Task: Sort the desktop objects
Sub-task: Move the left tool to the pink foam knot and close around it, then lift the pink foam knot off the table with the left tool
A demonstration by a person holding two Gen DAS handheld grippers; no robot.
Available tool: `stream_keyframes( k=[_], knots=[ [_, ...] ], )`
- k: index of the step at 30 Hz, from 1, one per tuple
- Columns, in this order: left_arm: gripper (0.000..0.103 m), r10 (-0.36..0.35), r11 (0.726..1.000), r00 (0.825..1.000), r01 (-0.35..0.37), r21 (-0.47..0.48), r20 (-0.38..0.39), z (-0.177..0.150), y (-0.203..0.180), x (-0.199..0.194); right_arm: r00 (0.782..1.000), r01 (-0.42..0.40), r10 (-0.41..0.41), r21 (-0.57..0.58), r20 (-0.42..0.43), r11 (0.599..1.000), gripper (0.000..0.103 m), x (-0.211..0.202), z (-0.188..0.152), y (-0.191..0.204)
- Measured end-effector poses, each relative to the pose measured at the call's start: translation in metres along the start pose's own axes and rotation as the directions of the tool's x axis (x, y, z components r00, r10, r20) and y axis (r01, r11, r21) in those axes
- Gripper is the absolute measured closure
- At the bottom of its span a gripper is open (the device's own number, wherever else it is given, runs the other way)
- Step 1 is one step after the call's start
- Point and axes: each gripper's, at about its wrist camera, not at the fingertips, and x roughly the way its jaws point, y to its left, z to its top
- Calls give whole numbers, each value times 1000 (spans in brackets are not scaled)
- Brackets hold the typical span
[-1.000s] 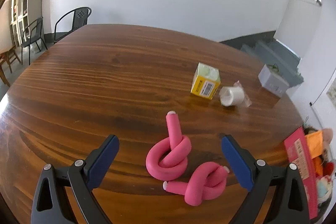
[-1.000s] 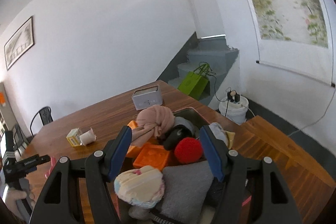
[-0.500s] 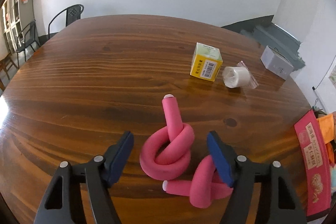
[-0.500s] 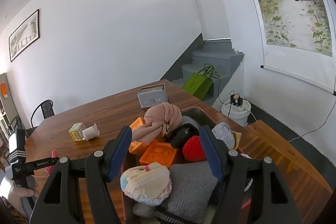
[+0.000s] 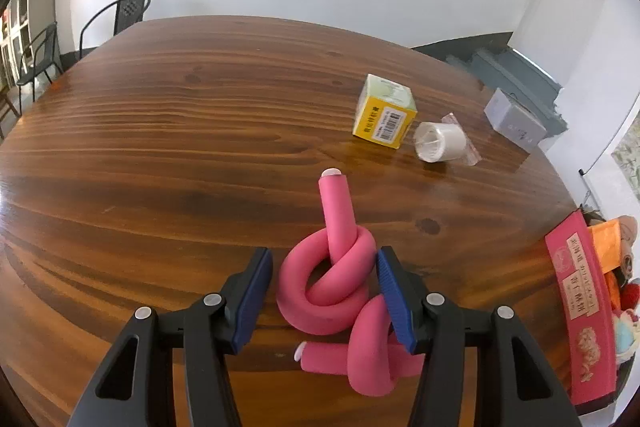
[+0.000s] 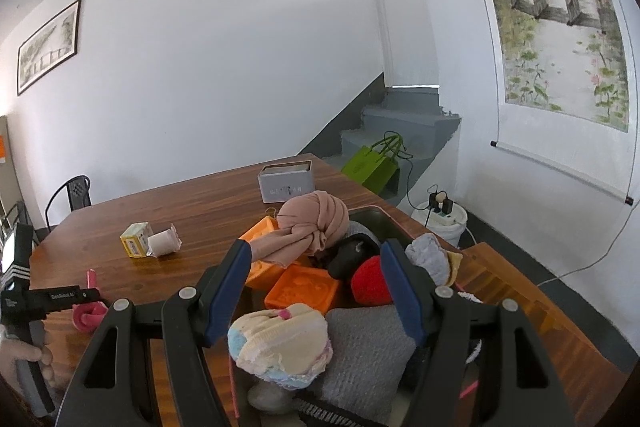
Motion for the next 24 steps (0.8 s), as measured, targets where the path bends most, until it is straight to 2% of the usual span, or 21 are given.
stream_keyframes(
  k=[4, 8, 13, 17, 19, 22, 24],
  knots=[
    [47, 35, 999, 999, -35, -32, 5, 0, 13, -5, 1000, 3, -3, -25, 7, 1000, 32, -4, -5, 9],
    [47, 32, 996, 999, -31, -85, 19, 3, 29, -14, 1000, -8, 9, -61, 7, 998, 32, -9, -10, 23],
    [47, 52, 996, 999, -51, -77, 12, 0, 35, -16, 992, -115, 109, -83, -64, 990, 32, -10, -17, 49],
    [48, 49, 996, 999, -50, -68, -12, -4, 36, -14, 955, -263, 244, -99, -168, 960, 32, -9, -20, 81],
    [48, 55, 997, 998, -56, -50, -17, -6, 35, -14, 922, -341, 314, -88, -227, 936, 32, -5, -19, 97],
    [48, 63, 998, 998, -63, -28, -17, -8, 36, -16, 880, -408, 373, -68, -295, 910, 32, 1, -20, 118],
    [57, 56, 998, 998, -57, -26, -12, -8, 38, -17, 863, -430, 390, -62, -320, 901, 32, 4, -22, 129]
  ],
)
